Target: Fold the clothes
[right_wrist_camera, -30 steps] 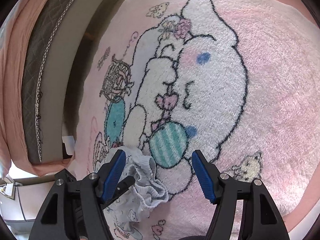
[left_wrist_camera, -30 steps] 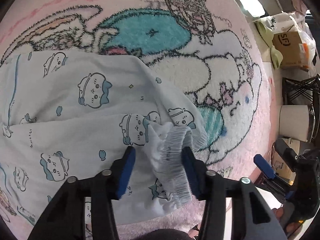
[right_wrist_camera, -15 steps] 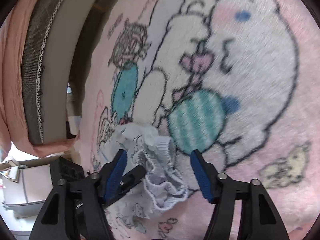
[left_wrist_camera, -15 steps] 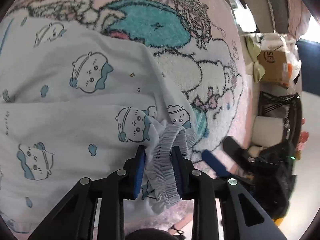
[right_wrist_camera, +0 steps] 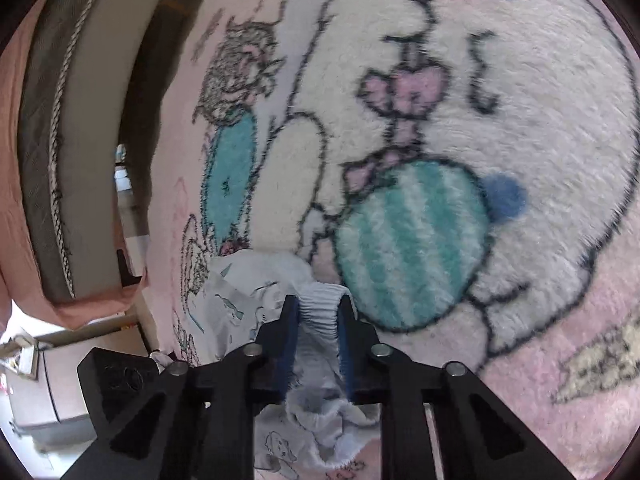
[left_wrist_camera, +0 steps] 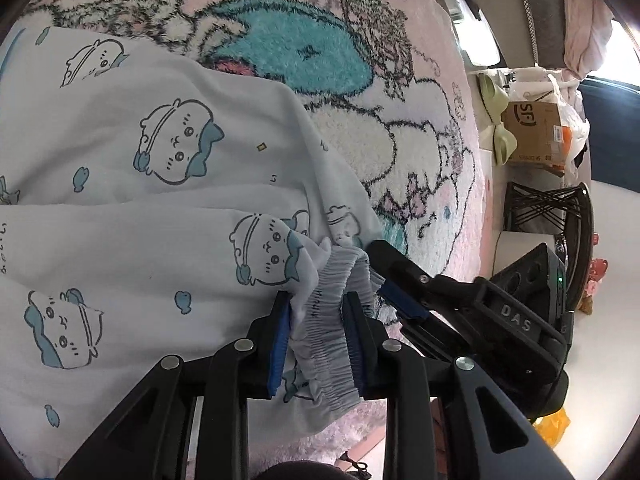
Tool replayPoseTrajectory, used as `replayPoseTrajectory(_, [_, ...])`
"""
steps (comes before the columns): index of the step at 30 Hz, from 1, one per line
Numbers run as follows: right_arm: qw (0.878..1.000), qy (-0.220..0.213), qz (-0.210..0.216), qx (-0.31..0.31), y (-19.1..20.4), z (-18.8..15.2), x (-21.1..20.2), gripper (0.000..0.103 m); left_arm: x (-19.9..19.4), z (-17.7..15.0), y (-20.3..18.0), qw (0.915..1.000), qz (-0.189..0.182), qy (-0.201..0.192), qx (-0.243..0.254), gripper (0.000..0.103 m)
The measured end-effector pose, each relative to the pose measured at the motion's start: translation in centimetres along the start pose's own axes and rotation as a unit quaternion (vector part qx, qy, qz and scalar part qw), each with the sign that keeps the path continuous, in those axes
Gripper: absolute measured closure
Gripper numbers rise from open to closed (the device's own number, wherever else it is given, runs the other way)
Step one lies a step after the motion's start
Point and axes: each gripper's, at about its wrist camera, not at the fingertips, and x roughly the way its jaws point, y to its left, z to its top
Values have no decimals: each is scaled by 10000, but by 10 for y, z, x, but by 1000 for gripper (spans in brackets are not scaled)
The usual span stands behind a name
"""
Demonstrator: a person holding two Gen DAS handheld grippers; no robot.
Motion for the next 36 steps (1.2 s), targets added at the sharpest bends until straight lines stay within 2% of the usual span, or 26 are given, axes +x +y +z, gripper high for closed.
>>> replayPoseTrajectory(6, [9997, -58, 168, -159, 4, -2, -5, 88, -9, -2, 11, 9985, -498, -109, -219, 80])
replayPoseTrajectory(17, [9942, -198, 999, -343, 40, -11, -45, 90, -57, -13, 5, 9934, -1005, -490, -255, 83])
replayPoseTrajectory(21, [9902, -283, 1285, -478, 62, -18, -65, 93, -84, -20, 10, 9924, -975, -694, -287, 84])
replayPoseTrajectory(26, [9868, -429, 1404, -677, 82, -28, -86, 94, -123, -32, 21, 9908, -773, -1080, -271, 85])
replayPoseTrajectory(33, [9827, -616, 1560, -784, 98, -36, -113, 94, -176, -41, 41, 9838, -869, -1514, -399, 87])
replayPoseTrajectory(36, [9800, -584, 1683, -889, 107, -43, -123, 94, -190, -40, 38, 9819, -1019, -1580, -233, 87])
